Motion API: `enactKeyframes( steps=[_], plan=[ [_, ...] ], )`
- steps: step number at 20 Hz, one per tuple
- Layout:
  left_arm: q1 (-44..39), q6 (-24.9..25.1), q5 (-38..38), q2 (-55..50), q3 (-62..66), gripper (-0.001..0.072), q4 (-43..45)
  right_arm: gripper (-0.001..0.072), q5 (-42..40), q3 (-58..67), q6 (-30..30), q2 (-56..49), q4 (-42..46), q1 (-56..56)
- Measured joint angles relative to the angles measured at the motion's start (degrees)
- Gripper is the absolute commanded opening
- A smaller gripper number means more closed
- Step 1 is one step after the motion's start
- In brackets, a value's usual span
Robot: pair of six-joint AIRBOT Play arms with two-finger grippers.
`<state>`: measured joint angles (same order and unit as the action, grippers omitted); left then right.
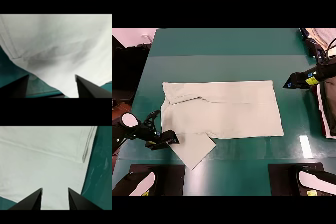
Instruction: Fold the shirts.
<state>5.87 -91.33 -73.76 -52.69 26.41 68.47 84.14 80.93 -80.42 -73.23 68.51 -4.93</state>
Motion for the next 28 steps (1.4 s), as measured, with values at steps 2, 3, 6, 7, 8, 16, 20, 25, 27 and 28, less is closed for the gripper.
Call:
enactKeyframes(
  steps=[2,3,6,7,8,16,20,25,27,28],
  plan=[
    [0.0,0.0,0.3,-0.4,-0.7,0.014,0.5,0.0382,0.4,0.0,0.0,0.0,0.0,0.0],
    [0.0,0.2,0.9,-0.5,-0.9,0.013,0.5,0.0382,0.9,0.0,0.1,0.0,0.0,-0.1],
    [-0.1,0.1,1.9,-0.6,-0.9,0.003,0.0,0.0382,2.4,0.0,0.4,0.0,0.1,-0.2],
    [-0.1,0.1,2.4,-0.6,-0.9,0.0029,0.0,0.0382,2.9,0.0,0.5,0.0,0.1,-0.2],
    [-0.1,0.1,2.5,-0.6,-0.9,0.0029,0.0,0.0382,3.5,0.0,0.5,0.0,0.2,-0.2],
    [-0.1,2.2,-1.0,-0.6,8.5,0.003,0.1,0.0382,3.7,-16.0,1.6,5.0,0.5,-6.5],
    [-0.1,2.9,-1.5,-0.6,12.7,0.003,-0.6,0.0382,-0.8,-30.7,4.1,7.3,0.0,-13.2],
    [-0.1,3.1,-1.2,-0.6,13.9,0.003,-1.1,0.0382,-6.0,-42.4,7.3,8.0,-2.6,-16.7],
    [-0.1,3.2,-1.0,-0.6,14.1,0.003,-1.2,0.0382,-7.1,-44.9,8.3,8.0,-4.2,-17.1],
    [-0.1,3.3,-1.0,-0.6,14.2,0.003,-1.3,0.0381,-7.4,-45.7,8.7,8.1,-5.1,-17.2]
  ],
)
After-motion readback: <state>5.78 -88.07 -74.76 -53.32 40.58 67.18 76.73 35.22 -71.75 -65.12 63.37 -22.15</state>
